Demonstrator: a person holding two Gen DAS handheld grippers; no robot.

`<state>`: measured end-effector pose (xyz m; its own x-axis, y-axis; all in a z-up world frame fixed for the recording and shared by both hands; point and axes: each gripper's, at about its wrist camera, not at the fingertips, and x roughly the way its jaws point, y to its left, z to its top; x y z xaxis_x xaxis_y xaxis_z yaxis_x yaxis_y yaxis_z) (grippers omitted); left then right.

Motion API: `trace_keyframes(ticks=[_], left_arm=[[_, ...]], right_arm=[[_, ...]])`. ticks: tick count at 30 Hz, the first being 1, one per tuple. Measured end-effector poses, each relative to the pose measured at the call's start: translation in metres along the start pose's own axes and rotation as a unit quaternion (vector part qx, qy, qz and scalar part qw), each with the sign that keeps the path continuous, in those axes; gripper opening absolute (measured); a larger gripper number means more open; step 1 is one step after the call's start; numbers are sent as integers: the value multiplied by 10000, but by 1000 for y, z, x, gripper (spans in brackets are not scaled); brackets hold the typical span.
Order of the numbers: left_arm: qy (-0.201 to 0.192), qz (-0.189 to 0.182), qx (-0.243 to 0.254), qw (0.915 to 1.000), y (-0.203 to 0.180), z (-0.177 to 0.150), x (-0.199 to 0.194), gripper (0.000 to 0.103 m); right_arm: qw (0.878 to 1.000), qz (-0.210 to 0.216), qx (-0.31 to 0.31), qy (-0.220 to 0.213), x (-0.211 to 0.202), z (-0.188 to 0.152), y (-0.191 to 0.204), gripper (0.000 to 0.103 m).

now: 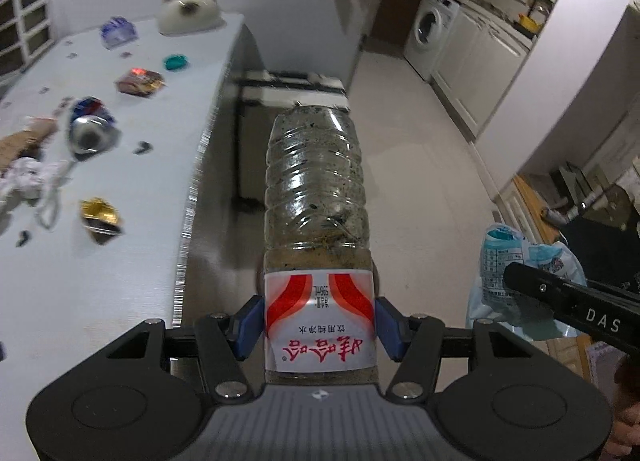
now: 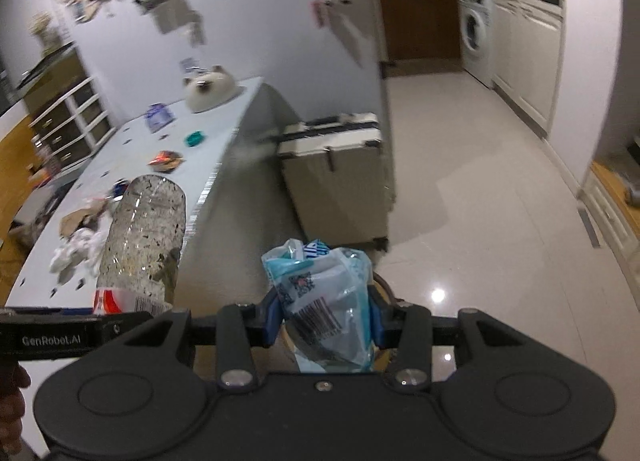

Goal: Collect trash
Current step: 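Carry the bottle and bag in both tools over the yellow wastebasket, then open both tools to drop the bottle and bag into the wastebasket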

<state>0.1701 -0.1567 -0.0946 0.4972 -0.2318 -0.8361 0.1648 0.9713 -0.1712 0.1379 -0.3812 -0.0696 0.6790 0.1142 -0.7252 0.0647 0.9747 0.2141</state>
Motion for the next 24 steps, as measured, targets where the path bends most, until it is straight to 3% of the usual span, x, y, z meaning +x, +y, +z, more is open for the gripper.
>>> trace_keyframes(ticks=[8,13,24], left_arm=[[633,-328,111,9974,-14,21,74,59],[1115,-415,38,9929,-8,40,130,59],[2227,-382,-198,9739,33,83,254,59]], right_arm=[[9985,-244,354,338,50,0,-31,44],[9956,-362,532,687,104,11,-42,44],[9823,-313,791,1670,248,30,-48,44]])
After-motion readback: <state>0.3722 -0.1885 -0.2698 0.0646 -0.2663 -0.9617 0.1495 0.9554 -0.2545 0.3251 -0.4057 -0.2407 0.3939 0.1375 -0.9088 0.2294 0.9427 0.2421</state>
